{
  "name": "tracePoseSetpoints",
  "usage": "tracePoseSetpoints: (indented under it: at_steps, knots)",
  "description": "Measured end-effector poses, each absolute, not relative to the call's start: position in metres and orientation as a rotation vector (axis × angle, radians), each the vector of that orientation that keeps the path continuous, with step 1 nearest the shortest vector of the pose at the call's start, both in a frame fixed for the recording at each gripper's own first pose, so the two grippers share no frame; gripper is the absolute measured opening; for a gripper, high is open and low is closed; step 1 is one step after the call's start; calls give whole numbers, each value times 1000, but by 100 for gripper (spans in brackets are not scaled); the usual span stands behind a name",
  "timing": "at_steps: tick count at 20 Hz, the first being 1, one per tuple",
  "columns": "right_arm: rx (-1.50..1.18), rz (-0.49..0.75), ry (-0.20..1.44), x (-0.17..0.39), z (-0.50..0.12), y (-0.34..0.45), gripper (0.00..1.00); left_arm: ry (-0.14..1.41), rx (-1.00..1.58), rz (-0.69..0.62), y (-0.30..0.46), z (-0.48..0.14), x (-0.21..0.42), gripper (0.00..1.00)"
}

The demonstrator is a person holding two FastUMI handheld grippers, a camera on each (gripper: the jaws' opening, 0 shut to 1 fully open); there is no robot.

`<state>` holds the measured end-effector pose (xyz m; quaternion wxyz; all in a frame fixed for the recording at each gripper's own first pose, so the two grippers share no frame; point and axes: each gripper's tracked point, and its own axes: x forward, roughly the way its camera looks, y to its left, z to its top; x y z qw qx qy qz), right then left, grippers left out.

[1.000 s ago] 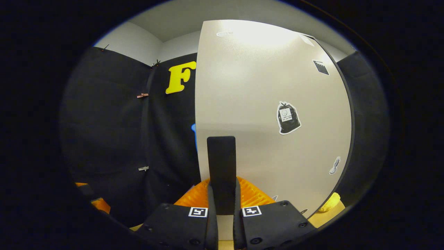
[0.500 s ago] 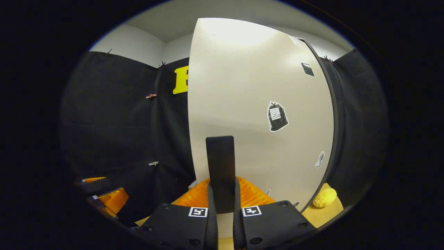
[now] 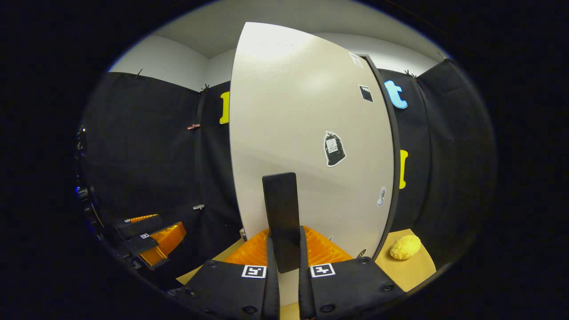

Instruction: Open the cabinet door with the right hand, grasp the bottle in the cabinet with the left hand and place it on the coaster, then close the cabinet door with the right hand.

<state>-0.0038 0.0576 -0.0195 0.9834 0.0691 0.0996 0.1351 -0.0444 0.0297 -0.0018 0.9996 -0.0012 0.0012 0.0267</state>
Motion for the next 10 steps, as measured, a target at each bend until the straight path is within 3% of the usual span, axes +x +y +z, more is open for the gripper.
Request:
tracePoseSetpoints:
  at_steps: [10]
  knots:
    - [131, 160, 200, -64, -7, -28, 20, -5, -13, -53, -28, 3, -30, 95]
